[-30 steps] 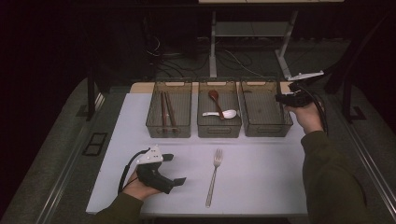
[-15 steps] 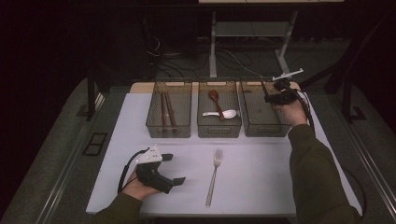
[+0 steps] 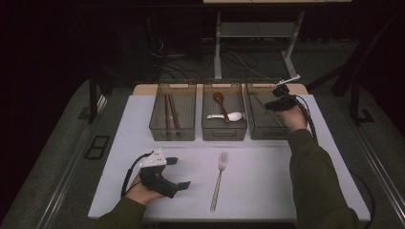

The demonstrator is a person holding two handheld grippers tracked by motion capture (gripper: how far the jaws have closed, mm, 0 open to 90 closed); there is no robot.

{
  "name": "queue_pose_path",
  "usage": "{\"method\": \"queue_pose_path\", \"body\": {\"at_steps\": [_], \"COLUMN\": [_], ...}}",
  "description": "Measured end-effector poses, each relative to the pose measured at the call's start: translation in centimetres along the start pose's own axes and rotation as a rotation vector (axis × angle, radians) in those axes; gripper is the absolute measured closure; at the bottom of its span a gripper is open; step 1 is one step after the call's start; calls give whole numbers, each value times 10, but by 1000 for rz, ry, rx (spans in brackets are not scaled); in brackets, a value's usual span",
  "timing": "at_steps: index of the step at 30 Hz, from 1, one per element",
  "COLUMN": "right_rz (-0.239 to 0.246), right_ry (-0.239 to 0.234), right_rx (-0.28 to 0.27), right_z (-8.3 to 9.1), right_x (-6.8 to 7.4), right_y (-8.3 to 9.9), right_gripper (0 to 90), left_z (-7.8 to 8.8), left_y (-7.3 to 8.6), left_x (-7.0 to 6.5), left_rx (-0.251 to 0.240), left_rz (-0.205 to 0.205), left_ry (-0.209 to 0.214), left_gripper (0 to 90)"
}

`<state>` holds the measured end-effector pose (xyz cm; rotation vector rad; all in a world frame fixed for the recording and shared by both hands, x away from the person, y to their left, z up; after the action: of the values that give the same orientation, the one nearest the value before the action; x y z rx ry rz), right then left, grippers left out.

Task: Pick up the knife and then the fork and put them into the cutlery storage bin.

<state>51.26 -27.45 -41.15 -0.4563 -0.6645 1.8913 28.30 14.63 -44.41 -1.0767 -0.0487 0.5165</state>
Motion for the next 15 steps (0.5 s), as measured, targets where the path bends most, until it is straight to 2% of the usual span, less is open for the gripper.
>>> {"method": "queue_pose_path", "body": {"at_steps": [1,6,8,11,15], "right_rz": [-7,-24,-18,-29,-16], "right_ry": [8,-35,-38,-60,-73], "right_rx": [3,-30,-37,-67,-113], "right_z": [0,8,11,21,38], "right_x": [-1,-2,0,2,5], "right_y": [0,-1,-1,1,7], "right_gripper": [739,645,616,556,470], "left_z": [0,0,0,-1,-1], "left_y": [0,0,0,1,1], "left_x": [0,0,0,0,0], "left_rx": [-2,2,5,12,23], "left_rz": [2,0,-3,-4,-3], "left_ry": [1,2,0,-10,-30], "left_gripper": [0,0,0,0,0]}}
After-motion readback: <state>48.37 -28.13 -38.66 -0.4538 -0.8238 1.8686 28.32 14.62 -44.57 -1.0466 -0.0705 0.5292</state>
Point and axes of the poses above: each handheld gripper's, and its own axes: z roughly backward along the jaws, y roughly out of its underside, x roughly to its left, the point moved 2 cm from there along -z, roughly forward along the jaws, and after that the axes turned 3 degrees about y, right-handed, at the moved point
